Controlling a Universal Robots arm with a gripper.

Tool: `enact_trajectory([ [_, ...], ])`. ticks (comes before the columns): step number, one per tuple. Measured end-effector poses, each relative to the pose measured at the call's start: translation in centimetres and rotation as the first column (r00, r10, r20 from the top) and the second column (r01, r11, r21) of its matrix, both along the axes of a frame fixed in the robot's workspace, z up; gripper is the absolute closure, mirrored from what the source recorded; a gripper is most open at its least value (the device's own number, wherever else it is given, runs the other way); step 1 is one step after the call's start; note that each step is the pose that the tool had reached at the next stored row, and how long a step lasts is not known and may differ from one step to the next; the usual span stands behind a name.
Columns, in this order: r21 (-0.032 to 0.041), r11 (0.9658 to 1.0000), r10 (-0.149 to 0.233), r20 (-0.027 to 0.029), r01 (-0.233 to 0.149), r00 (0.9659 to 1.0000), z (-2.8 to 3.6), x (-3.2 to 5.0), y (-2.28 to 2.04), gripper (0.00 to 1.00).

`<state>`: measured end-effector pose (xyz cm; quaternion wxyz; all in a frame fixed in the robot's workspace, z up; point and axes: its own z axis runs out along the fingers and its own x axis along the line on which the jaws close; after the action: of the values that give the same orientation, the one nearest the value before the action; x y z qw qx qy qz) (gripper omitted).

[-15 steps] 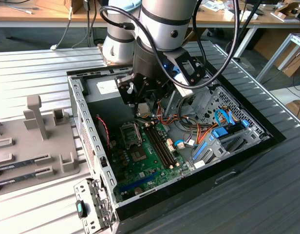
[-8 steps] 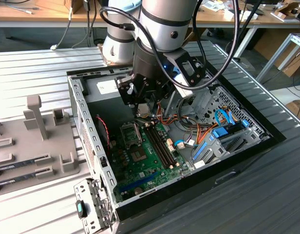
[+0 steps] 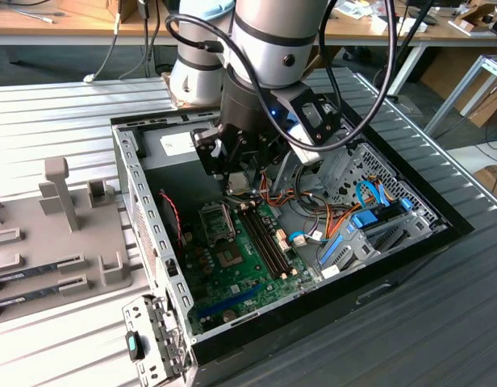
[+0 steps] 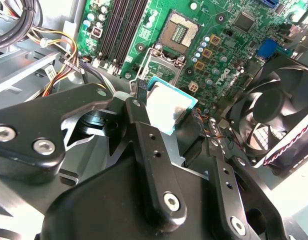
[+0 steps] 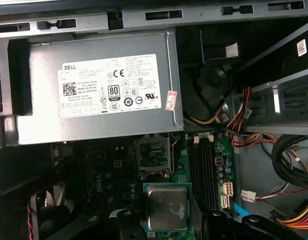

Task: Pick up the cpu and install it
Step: 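Place the cpu into insertion slot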

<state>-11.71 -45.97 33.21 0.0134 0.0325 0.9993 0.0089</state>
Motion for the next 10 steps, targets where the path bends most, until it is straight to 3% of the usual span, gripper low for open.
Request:
enact_trajectory([
  [10, 0.0001, 1.0, 0.0, 0.0, 0.0, 1.0, -0.19, 0.0, -0.13, 0.53],
])
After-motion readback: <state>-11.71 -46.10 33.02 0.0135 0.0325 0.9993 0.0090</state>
